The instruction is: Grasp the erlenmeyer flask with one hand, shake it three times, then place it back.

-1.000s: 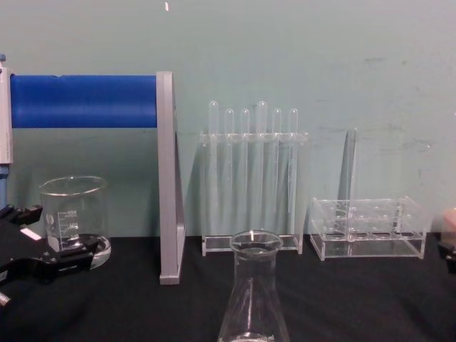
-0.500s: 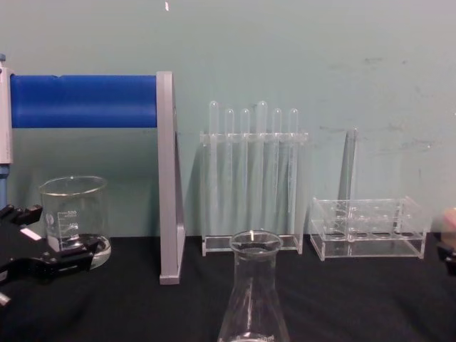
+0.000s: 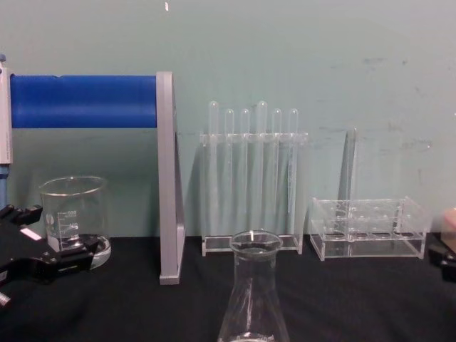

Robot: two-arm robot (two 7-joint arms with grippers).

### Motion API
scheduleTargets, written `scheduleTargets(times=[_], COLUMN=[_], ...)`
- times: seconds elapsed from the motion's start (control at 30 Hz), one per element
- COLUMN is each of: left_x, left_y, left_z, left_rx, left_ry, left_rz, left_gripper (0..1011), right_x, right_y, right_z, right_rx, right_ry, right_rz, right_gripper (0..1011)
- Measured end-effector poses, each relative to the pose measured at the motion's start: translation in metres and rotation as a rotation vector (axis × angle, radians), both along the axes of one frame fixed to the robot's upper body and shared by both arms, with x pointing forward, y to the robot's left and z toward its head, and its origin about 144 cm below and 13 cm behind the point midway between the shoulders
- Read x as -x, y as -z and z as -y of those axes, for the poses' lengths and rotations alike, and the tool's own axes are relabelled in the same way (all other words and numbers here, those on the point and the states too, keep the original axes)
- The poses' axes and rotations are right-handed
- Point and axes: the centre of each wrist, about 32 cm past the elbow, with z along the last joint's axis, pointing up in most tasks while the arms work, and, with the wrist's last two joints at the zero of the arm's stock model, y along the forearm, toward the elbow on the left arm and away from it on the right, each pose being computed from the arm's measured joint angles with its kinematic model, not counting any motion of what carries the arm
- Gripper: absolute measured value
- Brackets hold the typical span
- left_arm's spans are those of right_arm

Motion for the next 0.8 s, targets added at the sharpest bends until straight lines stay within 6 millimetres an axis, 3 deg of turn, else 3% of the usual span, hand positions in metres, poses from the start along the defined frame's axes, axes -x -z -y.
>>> scheduleTargets(times=[0.8], left_x=[0.000], left_y=[0.000], left_z=[0.000], left_rx=[0.000], left_ry=[0.000], left_rz=[0.000], left_gripper=[1001], right_x=[0.030], right_y=[-0.005], right_z=[-0.022], right_rx=[-0.176], right_ry=[-0.260], right_rz=[-0.105], right_gripper=[1000])
